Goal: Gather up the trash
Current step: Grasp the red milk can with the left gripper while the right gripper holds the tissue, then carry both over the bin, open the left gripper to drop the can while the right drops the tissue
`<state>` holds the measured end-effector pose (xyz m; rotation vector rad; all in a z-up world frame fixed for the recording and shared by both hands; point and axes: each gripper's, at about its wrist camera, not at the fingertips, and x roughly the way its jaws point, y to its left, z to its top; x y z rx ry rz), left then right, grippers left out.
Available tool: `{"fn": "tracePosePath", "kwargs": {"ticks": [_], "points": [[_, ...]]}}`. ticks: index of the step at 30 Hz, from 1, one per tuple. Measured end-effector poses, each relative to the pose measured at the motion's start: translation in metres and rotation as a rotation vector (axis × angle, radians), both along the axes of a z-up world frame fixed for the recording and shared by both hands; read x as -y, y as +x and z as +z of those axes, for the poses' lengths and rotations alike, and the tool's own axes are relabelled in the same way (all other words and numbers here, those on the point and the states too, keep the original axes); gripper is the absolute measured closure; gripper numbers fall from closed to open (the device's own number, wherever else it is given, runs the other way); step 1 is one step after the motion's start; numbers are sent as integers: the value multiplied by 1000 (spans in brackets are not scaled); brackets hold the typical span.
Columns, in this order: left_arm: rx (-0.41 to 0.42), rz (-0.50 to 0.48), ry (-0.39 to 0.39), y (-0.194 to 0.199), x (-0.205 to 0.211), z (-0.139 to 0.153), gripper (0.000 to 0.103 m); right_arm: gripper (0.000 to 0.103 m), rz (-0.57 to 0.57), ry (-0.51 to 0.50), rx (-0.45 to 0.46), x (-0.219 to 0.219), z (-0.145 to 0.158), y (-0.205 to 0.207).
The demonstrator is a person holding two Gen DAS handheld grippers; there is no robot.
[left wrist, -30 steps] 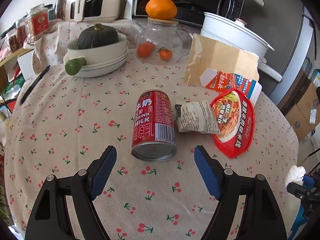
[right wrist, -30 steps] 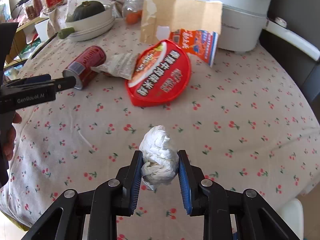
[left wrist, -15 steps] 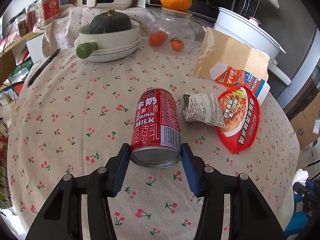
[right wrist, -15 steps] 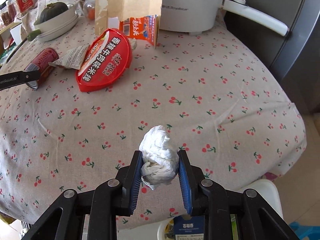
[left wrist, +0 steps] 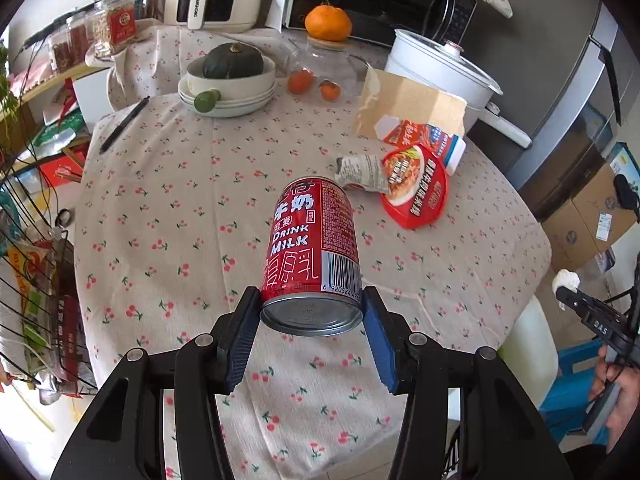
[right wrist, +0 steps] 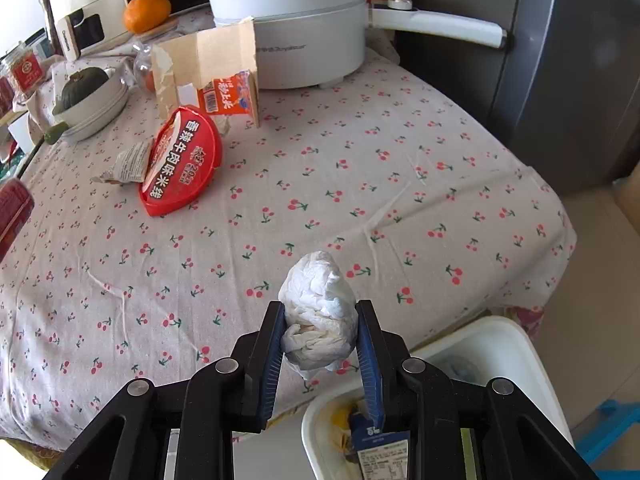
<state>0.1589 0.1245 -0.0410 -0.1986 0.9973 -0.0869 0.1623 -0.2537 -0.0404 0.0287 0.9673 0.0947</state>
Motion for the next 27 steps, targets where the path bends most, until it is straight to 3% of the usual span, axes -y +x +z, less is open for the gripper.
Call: {"fn": "tracePosePath", "kwargs": {"ticks": [8, 14, 20, 27], "points": [[13, -155, -67, -34, 51, 18, 49, 72, -134, 95, -120, 67, -8, -19], [-4, -342, -119, -41, 134, 21, 49, 72, -184, 93, -151, 106, -13, -38], [-61, -535, -136, -47, 232, 3, 49, 72, -210, 58, -188, 137, -23, -53], [-136, -659, -88, -51, 321, -38, 49, 72, -232, 52, -225, 168, -36, -64]]}}
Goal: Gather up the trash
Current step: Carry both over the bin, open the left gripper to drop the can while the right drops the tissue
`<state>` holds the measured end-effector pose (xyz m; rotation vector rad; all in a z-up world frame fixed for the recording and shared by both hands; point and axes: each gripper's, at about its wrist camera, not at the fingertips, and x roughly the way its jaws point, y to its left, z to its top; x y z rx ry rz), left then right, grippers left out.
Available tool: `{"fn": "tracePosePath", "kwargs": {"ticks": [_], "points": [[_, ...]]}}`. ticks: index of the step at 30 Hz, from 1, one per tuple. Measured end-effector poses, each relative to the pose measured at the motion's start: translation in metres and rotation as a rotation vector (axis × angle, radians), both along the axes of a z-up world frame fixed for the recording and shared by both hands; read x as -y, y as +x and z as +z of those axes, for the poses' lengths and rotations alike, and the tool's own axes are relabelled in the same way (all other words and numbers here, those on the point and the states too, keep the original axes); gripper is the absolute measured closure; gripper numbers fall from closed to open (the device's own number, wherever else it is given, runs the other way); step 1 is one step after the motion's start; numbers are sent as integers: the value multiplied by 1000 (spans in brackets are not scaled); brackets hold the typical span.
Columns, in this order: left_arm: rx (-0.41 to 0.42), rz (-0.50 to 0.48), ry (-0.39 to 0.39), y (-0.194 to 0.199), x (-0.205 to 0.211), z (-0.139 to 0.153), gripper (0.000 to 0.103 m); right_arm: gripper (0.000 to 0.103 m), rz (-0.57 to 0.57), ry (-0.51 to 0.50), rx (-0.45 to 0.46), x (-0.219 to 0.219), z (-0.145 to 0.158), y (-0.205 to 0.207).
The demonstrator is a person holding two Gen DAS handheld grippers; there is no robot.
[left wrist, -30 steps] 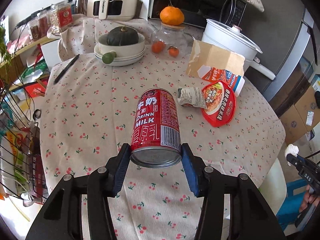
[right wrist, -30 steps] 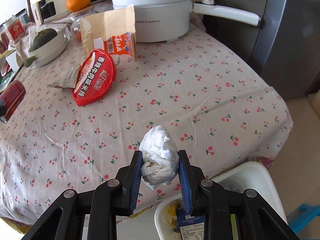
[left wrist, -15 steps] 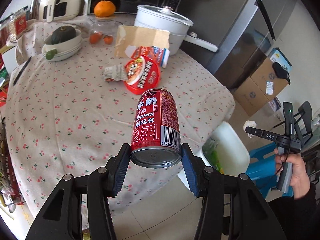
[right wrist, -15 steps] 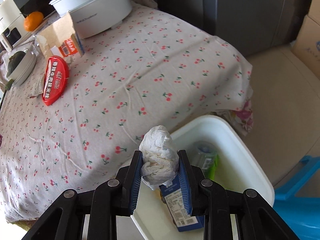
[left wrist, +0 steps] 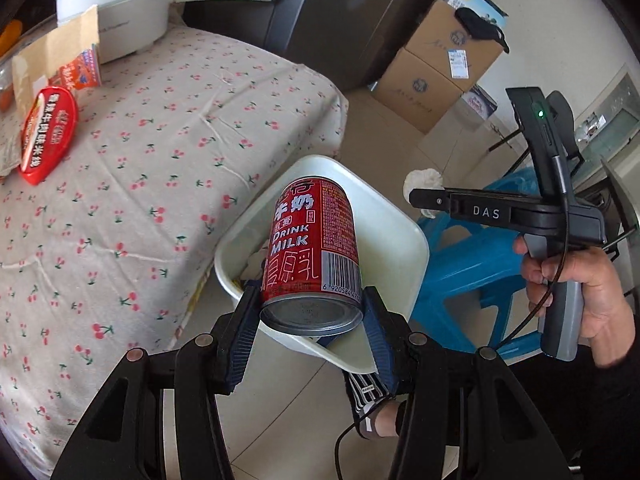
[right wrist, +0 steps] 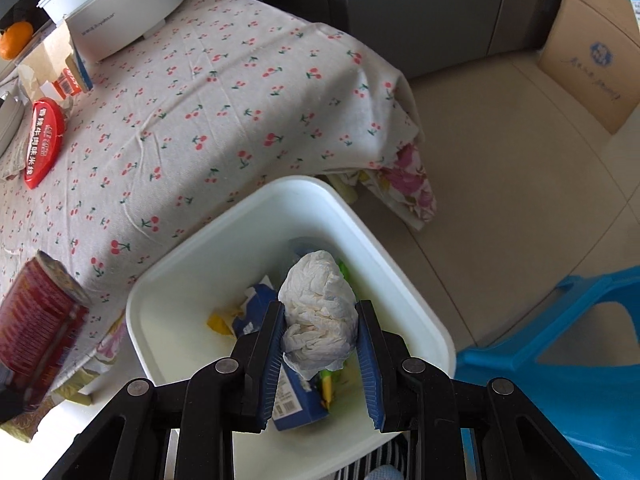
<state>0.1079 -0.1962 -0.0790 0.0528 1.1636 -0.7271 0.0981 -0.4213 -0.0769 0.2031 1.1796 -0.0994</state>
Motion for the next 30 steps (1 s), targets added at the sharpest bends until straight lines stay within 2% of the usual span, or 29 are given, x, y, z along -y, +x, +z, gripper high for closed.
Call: {"fn": "tracePosePath", "kwargs": {"ticks": [6, 19, 26, 30], "points": [[-36, -42, 75, 7, 35, -37, 49, 72, 34, 5, -21, 14, -6, 0], [-107, -53, 165, 24, 59, -91, 49, 72, 18, 14, -73, 51, -25, 6], [-99, -26, 152, 23, 51, -79, 47, 72, 16, 23, -89, 49, -28, 8], [-46, -3, 145, 21, 37, -57, 33, 71, 34, 15, -100, 41, -29, 11]]}}
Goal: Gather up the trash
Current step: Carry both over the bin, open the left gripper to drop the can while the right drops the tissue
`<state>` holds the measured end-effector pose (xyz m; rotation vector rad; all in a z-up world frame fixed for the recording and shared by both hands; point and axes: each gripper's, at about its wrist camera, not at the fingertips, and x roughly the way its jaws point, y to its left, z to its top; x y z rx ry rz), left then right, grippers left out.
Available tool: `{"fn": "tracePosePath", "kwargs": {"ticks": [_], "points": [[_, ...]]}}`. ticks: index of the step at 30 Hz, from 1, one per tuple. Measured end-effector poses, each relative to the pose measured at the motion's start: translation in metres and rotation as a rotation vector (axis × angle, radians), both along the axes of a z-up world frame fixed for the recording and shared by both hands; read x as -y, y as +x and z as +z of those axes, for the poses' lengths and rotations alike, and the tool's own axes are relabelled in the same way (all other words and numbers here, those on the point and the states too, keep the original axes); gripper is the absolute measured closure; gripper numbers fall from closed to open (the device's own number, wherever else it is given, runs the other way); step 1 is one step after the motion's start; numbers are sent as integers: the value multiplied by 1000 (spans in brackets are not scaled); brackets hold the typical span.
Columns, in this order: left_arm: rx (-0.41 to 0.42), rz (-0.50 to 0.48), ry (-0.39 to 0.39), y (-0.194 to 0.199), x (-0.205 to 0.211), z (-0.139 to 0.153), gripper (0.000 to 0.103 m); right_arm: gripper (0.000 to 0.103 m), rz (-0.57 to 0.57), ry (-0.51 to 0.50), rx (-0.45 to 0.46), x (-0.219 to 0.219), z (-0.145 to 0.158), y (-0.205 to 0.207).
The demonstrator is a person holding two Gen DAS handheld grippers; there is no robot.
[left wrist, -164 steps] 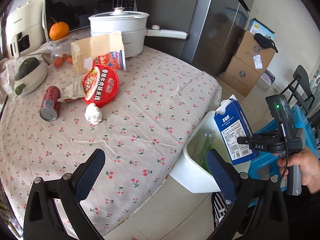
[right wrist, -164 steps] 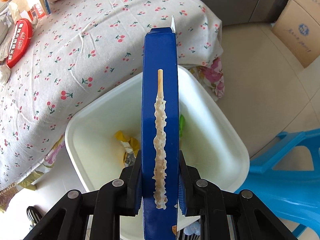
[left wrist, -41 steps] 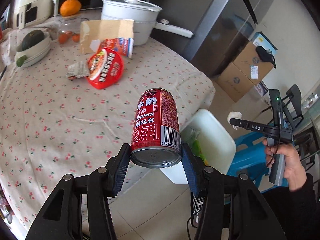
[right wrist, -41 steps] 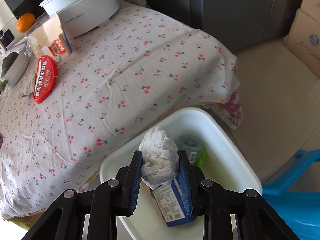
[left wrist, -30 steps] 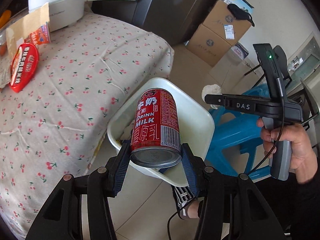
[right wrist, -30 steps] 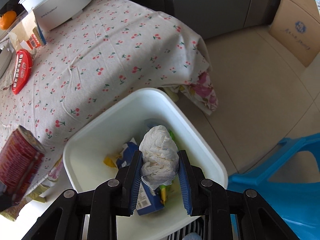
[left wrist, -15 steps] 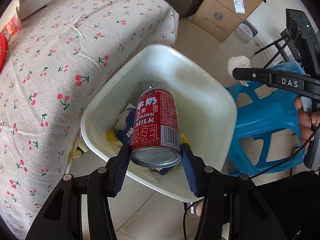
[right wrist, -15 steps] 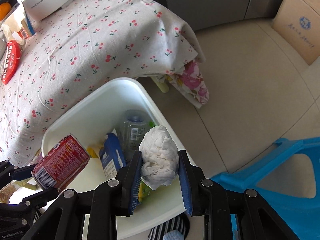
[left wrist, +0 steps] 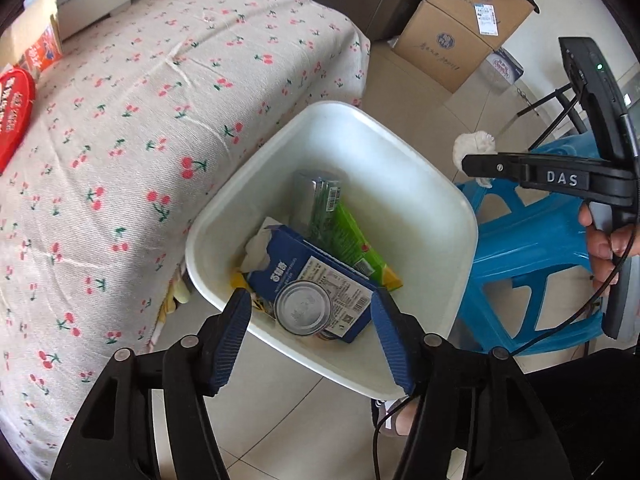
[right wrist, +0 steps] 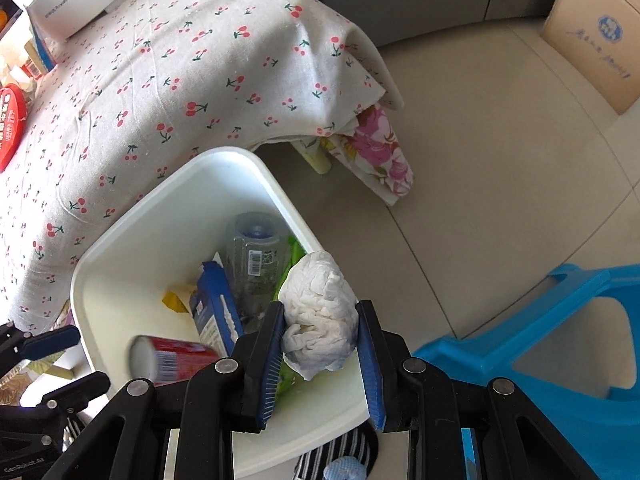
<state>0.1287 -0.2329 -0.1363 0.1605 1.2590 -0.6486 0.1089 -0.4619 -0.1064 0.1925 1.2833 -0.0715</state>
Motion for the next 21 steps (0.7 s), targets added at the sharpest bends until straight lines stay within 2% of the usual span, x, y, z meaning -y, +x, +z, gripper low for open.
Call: {"fn": "tracePosePath", "kwargs": {"ticks": [1, 7, 16, 21], "points": [[20, 8, 9, -1, -5, 6, 28, 71, 2, -2, -3, -2, -1, 1], [129, 61, 59, -2, -47, 40, 15, 71, 22, -13, -53, -16, -15, 7], [184, 171, 42, -5, -115, 68, 11, 71, 100, -46, -213, -56, -59, 21], [191, 215, 44, -8, -145, 73, 10, 70, 161, -66, -237, -85, -66, 28]]}}
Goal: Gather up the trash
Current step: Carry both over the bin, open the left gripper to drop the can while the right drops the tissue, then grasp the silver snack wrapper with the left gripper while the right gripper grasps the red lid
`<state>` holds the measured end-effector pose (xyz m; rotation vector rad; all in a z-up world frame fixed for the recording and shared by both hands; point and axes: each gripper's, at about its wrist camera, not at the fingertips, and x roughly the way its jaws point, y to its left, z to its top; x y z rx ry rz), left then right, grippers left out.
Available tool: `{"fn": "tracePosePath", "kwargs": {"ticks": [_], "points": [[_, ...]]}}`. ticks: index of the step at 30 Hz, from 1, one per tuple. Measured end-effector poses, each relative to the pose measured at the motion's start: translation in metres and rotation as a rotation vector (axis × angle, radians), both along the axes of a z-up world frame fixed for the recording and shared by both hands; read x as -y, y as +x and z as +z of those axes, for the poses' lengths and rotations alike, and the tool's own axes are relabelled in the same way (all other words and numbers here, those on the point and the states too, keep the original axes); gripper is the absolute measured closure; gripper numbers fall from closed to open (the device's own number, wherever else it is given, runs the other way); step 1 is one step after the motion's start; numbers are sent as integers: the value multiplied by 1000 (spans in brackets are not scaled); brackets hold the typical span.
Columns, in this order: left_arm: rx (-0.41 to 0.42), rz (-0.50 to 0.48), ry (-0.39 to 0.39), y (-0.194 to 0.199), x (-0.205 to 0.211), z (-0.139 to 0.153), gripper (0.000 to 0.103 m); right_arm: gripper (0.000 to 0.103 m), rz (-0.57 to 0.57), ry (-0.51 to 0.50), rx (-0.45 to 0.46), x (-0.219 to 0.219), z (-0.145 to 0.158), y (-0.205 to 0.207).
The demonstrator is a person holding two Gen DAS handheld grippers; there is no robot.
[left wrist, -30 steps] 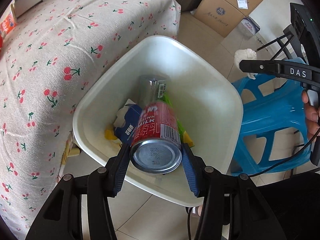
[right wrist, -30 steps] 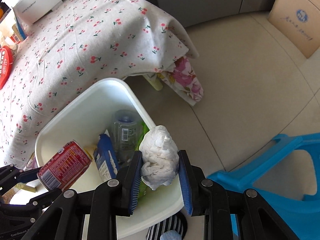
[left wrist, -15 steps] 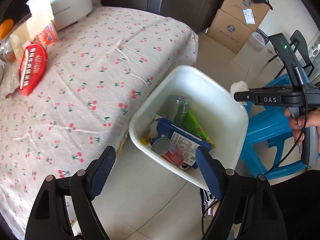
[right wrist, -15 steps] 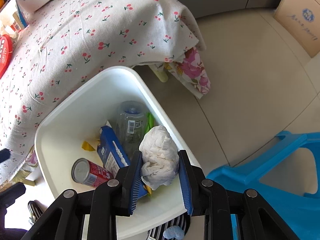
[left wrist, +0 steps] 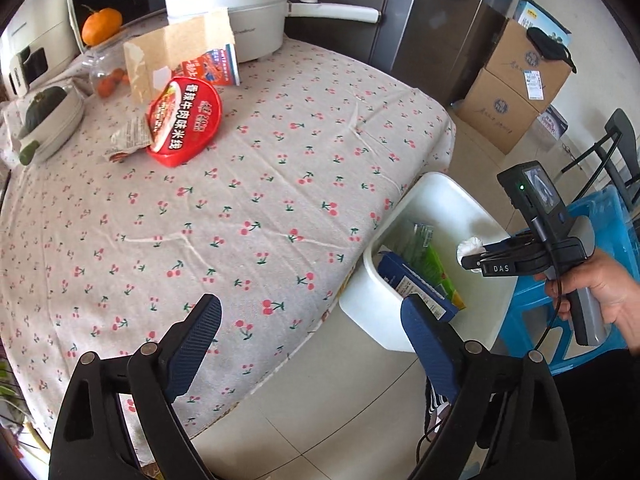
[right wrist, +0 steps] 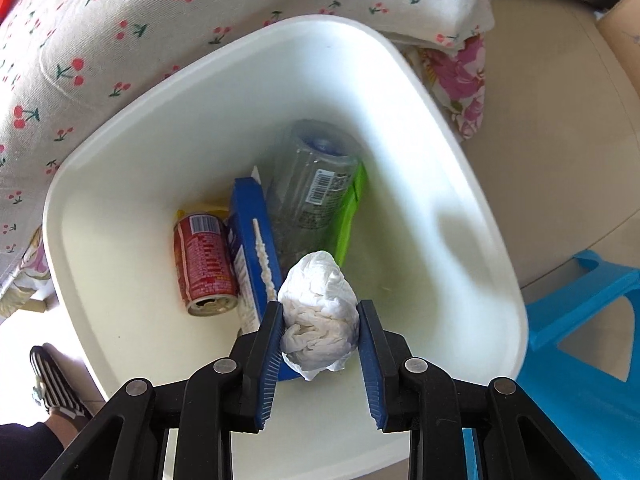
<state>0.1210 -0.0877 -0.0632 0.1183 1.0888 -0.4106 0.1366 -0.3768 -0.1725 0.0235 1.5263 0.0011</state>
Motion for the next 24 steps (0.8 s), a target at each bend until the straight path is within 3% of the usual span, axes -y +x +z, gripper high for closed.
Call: {"fn": "tracePosePath", "kwargs": {"ticks": [4, 8, 14, 24], "points": [[10, 30, 3, -3, -23, 3, 10, 67, 20, -1, -2, -18, 1, 2], [17, 66, 5, -7, -45, 6, 10, 53, 21, 15, 3, -26, 5, 5], [28, 119, 12, -8, -73, 6, 10, 42, 5, 27, 60, -41, 23, 6], [105, 219, 34, 5, -96, 12, 10, 29, 11, 46, 305, -78, 98, 7]]}}
